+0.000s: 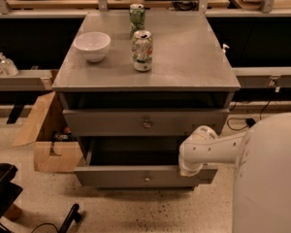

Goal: Open middle drawer

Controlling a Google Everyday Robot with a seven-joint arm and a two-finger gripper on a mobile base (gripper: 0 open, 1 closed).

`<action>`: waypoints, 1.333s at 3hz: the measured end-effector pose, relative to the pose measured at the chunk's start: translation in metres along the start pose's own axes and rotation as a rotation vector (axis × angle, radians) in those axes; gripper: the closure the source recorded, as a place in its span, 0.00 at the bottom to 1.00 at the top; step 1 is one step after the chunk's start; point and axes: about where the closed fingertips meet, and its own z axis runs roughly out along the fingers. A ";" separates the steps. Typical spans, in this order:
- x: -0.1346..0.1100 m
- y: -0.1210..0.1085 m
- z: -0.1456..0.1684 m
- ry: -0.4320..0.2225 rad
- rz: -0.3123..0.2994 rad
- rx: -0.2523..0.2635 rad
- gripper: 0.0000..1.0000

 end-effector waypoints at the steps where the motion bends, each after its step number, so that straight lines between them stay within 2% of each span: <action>1: 0.001 0.003 -0.001 0.000 0.001 0.002 1.00; 3: 0.007 0.027 -0.015 0.004 0.013 0.016 0.97; 4: 0.007 0.027 -0.015 0.004 0.013 0.016 0.74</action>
Offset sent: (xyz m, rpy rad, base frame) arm -0.2517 -0.0439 0.0638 -0.0151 -0.1400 -0.1185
